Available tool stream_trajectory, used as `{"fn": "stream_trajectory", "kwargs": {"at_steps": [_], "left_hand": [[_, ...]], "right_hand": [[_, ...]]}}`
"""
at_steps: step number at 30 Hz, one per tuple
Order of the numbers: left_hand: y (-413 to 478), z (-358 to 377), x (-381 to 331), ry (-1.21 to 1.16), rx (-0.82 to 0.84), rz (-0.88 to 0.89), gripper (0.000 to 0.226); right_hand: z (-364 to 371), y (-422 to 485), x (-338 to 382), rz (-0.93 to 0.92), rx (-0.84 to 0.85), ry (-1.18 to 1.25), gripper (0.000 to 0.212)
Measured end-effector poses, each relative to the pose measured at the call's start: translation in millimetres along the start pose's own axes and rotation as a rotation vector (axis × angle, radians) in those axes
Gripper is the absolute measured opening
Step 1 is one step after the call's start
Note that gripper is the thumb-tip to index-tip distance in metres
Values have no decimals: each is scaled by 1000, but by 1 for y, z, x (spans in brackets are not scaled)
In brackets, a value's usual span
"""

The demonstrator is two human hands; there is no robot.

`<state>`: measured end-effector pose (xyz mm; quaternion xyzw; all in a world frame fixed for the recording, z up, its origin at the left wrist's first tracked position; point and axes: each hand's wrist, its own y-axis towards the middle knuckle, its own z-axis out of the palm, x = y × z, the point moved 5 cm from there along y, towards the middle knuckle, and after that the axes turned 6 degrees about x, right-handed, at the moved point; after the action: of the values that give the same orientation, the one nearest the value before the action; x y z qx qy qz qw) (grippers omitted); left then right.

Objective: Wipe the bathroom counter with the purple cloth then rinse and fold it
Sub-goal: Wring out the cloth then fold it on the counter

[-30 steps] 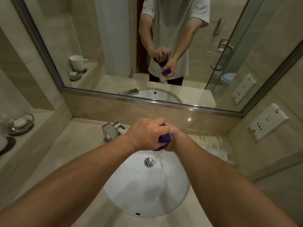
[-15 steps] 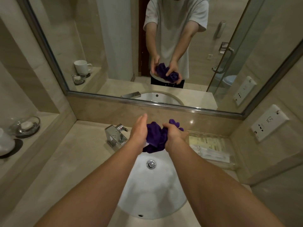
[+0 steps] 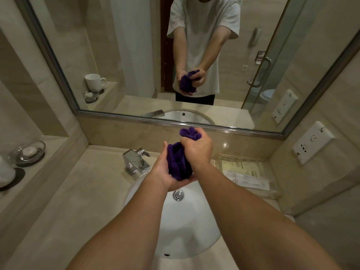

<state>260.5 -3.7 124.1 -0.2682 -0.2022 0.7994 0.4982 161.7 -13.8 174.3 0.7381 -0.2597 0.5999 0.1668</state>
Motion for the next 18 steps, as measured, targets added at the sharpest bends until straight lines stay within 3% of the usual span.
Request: {"fn": "stream_trajectory", "kwargs": {"at_steps": [4, 6, 8, 10, 12, 15, 18], "left_hand": [[5, 7, -10, -52, -92, 201, 35], [6, 5, -14, -27, -178, 328, 17], [1, -2, -20, 76, -378, 528, 17], [-12, 2, -26, 318, -570, 750, 18], [-24, 20, -27, 674, -621, 890, 20], [-33, 42, -25, 1183, -596, 1029, 24], [-36, 54, -16, 1552, -449, 1178, 21]], "right_hand": [[5, -8, 5, -89, 13, -32, 12], [4, -9, -7, 15, -42, 49, 24], [4, -11, -27, 237, -107, 206, 26], [5, -18, -43, 446, -120, 427, 22], [8, -19, -55, 601, -66, 594, 20], [11, -17, -57, 772, 156, 604, 18], [4, -20, -48, 837, 373, 460, 13]]}}
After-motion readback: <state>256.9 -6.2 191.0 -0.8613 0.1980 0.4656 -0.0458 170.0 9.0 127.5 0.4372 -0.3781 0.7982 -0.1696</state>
